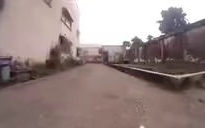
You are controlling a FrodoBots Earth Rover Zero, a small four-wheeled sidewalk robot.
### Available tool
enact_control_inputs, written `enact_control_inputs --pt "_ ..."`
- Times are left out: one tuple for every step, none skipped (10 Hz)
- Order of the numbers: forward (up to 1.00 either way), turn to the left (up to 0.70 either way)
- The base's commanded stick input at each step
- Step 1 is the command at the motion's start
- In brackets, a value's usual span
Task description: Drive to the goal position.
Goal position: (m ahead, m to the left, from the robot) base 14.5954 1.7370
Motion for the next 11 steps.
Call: enact_control_inputs --pt "0.30 0.00" --pt "0.30 0.00" --pt "0.30 0.00" --pt "0.30 0.00" --pt "0.30 0.00" --pt "0.30 0.00" --pt "0.30 0.00" --pt "0.30 0.00" --pt "0.30 0.00" --pt "0.30 0.00" --pt "0.30 0.00"
